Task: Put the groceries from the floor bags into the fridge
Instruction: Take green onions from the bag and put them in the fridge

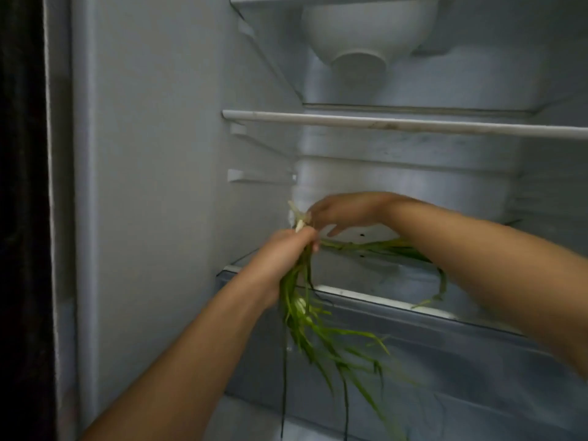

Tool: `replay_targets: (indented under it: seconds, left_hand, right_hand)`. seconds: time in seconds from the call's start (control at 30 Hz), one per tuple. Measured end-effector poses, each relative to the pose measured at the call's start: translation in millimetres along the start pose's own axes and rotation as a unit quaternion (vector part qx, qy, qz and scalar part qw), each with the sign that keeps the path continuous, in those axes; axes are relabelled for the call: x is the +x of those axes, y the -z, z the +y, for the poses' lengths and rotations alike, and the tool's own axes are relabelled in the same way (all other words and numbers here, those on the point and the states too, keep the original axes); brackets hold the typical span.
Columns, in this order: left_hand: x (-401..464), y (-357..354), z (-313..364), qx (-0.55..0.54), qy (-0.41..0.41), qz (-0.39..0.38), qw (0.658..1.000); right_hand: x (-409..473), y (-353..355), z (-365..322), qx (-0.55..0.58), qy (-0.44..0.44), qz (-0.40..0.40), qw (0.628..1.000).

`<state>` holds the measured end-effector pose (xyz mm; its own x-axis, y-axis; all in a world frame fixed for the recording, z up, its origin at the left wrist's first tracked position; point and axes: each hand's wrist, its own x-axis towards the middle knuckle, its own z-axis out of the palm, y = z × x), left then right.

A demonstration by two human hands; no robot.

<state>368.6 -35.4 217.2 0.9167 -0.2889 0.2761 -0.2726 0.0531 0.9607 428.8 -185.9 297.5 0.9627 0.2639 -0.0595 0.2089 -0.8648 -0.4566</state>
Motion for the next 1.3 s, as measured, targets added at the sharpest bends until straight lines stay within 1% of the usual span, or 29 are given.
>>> replay_targets:
  seconds: [0.07,0.13,0.2,0.3,0.37,0.47,0.57,0.7,0.77,0.8,0.83,0.9,0.97,1.03,1.13,1.27,1.3]
  left_hand:
    - [4,8,6,-0.104,0.045,-0.015,0.994]
    - [9,14,15,-0.183,0.048,-0.022,0.982]
    - [14,13,27,-0.214,0.027,-0.027,0.976]
    - [21,1,47,-0.254,0.010,-0.040,0.966]
    - [24,-10,59,-0.244,-0.004,-0.050,0.969]
    - [27,-28,70,-0.201,-0.036,-0.089,0.975]
    - [31,-40,75,-0.159,-0.050,-0.139,0.976]
    - [40,-47,75,-0.152,-0.037,-0.170,0.973]
    - [48,-49,72,-0.176,-0.019,-0.163,0.971]
    - [55,-50,71,-0.196,-0.011,-0.147,0.969]
    - [62,-50,70,-0.224,-0.003,-0.127,0.966]
    - [77,-47,68,-0.287,0.013,-0.083,0.954]
    - [88,-44,69,-0.335,0.033,-0.058,0.940]
    - [95,-45,70,-0.379,0.040,-0.061,0.922]
    - [102,-51,76,-0.433,0.011,-0.046,0.900]
    - [111,-52,83,-0.441,-0.022,-0.029,0.897]
    - [112,-50,81,-0.439,-0.029,-0.028,0.898]
  right_hand:
    - [-32,-2,-13,0.127,0.047,-0.002,0.991]
    - [-60,-7,-23,0.238,0.081,0.004,0.968]
    - [-80,-15,-28,0.288,0.106,0.026,0.951]
    - [-96,-23,-32,0.344,0.099,0.092,0.929]
    - [-98,-23,-31,0.376,0.088,0.149,0.910]
    - [-101,-17,-28,0.415,0.069,0.220,0.880]
    - [-105,-11,-23,0.450,0.059,0.230,0.861]
    - [-109,-4,-13,0.429,0.045,0.231,0.872]
    - [-110,0,-8,0.420,0.043,0.237,0.875]
    - [-111,2,-6,0.413,0.045,0.235,0.879]
    - [-112,4,-3,0.399,0.046,0.225,0.888]
    - [-114,7,1,0.340,0.032,0.183,0.922]
    - [-110,7,3,0.292,0.014,0.142,0.946]
    - [-102,5,3,0.314,0.012,0.134,0.940]
    - [-88,6,1,0.372,0.020,0.143,0.917]
    - [-73,8,-8,0.312,0.005,0.158,0.937]
    - [-71,11,-9,0.252,-0.001,0.177,0.952]
